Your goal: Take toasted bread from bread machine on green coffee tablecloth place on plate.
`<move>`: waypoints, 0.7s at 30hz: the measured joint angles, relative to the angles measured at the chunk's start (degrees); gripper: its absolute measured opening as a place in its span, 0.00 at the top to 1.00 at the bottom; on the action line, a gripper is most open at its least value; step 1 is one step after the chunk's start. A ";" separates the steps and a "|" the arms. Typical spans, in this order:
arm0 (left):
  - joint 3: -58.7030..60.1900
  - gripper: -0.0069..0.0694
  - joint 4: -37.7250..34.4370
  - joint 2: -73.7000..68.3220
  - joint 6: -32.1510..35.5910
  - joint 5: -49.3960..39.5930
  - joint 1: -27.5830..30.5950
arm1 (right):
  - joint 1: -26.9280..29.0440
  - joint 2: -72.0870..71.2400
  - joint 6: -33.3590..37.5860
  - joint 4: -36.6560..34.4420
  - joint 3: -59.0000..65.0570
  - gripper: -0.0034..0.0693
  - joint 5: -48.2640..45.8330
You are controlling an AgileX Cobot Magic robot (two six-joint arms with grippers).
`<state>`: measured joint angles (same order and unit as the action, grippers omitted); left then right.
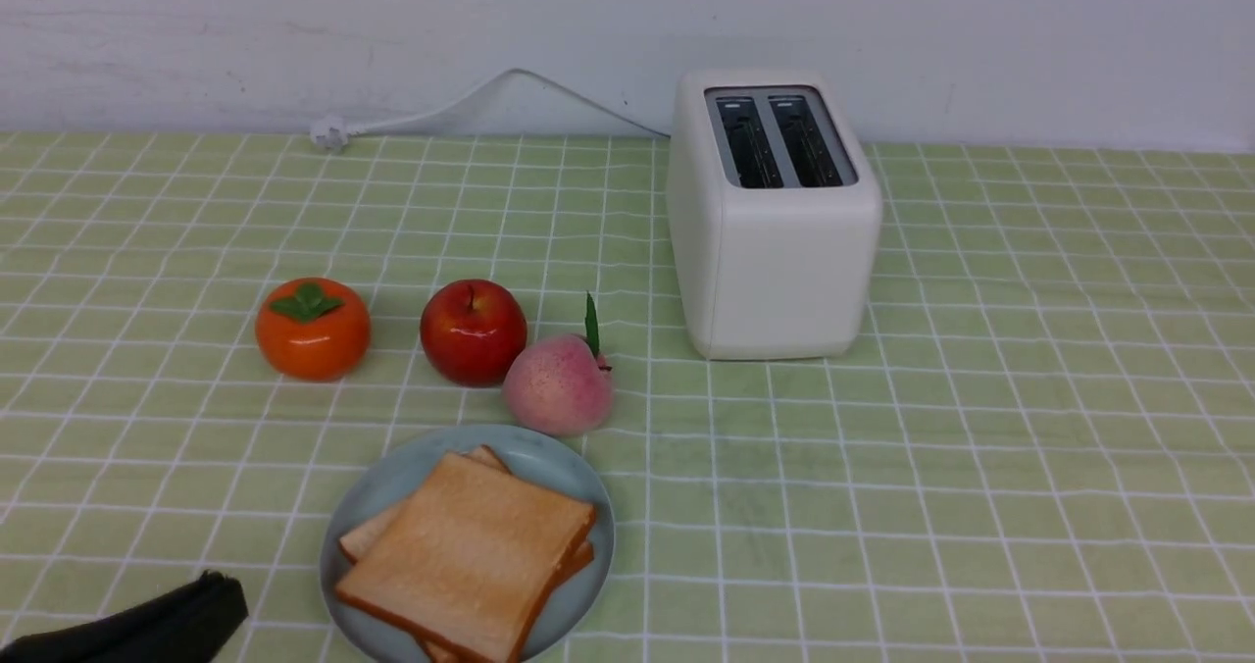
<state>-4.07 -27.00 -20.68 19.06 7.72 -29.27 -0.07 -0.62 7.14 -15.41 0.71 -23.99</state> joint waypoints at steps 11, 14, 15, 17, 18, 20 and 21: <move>5.28 0.93 23.43 16.75 -25.45 -11.68 23.89 | 0.00 0.00 0.00 0.00 0.00 0.92 0.00; 5.49 0.93 25.08 20.31 -28.08 -18.34 25.13 | 0.00 0.00 0.00 0.00 0.00 0.92 0.00; 5.61 0.93 25.40 21.14 -29.54 -25.27 25.20 | 0.00 -0.05 0.00 0.00 0.00 0.92 0.00; 5.79 0.93 25.39 21.20 -29.99 -27.87 25.20 | 0.00 -0.05 0.00 0.00 0.00 0.92 0.00; 5.80 0.93 25.32 21.22 -30.77 -29.85 25.22 | 0.00 -0.05 0.00 0.00 0.00 0.91 0.00; 5.80 0.93 24.92 21.22 -32.32 -29.92 25.27 | 0.00 -0.05 0.00 0.00 0.00 0.91 0.00; 5.80 0.93 24.72 21.22 -33.36 -29.94 25.27 | 0.00 -0.05 0.00 0.00 0.00 0.91 0.00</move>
<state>1.73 -2.29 0.54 -14.30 -22.21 -4.00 -0.07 -0.67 7.14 -15.41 0.71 -23.99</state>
